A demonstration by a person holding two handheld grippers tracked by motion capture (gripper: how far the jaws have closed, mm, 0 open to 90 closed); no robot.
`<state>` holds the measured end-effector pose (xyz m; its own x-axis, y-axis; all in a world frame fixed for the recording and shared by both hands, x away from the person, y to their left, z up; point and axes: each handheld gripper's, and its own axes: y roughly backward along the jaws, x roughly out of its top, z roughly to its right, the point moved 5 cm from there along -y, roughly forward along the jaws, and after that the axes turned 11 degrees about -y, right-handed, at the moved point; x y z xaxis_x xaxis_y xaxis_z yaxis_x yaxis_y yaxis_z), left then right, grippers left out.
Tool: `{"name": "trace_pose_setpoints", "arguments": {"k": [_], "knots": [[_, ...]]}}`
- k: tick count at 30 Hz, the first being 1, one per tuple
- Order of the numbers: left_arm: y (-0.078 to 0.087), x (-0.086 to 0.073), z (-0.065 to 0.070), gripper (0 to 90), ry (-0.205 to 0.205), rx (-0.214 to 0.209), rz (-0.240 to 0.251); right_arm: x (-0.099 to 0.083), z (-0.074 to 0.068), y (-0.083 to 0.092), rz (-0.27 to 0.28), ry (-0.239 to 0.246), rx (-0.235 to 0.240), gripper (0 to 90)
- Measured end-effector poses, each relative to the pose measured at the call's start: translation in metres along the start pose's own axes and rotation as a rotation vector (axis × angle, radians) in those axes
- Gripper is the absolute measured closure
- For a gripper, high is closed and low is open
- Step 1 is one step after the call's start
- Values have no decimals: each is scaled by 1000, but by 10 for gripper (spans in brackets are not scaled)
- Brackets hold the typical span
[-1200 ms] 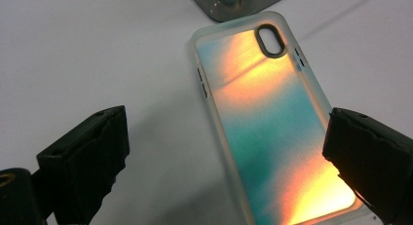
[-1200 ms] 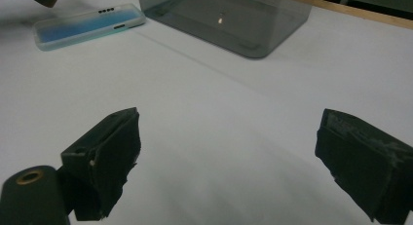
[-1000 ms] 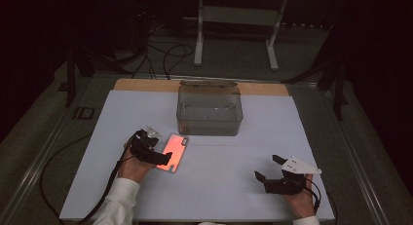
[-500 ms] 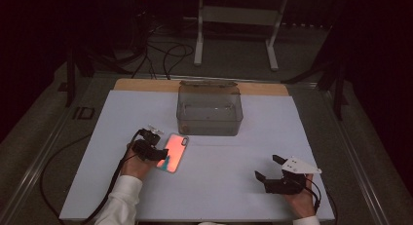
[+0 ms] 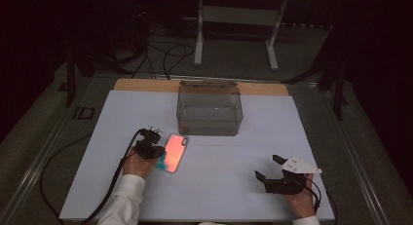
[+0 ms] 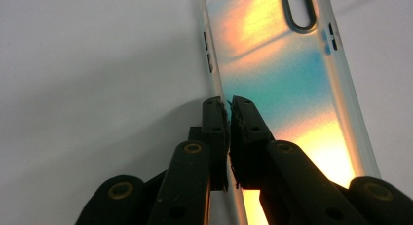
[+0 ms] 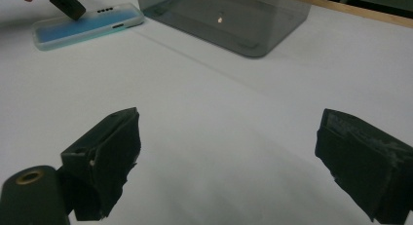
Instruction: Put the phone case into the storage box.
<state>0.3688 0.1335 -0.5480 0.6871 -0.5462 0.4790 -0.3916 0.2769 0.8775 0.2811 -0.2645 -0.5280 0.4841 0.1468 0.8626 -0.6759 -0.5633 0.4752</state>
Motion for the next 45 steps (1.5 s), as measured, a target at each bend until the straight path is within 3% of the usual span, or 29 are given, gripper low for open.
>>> {"name": "trace_pose_setpoints", "arguments": {"k": [4, 8, 16, 31, 37, 39, 45], "knots": [[0, 0, 0, 883, -4, 4, -6, 0, 0, 0, -1, 3, -2, 92], [0, -1, -1, 887, 20, -6, 10, 0, 0, 0, -1, 2, -1, 92], [6, -3, -4, 888, 78, -23, 83, 0, 0, -1, -3, 3, 0, 93], [16, -7, -3, 888, 73, 8, 206, -1, -2, -5, -12, -53, 46, 92], [25, -5, -6, 888, 80, 36, 295, 1, -3, -8, -8, -80, 76, 92], [29, -3, -4, 887, 53, 35, 345, 1, -4, -9, -8, -82, 81, 92], [34, -2, -4, 888, 47, 77, 389, 2, -5, -10, -3, -104, 97, 92]]}}
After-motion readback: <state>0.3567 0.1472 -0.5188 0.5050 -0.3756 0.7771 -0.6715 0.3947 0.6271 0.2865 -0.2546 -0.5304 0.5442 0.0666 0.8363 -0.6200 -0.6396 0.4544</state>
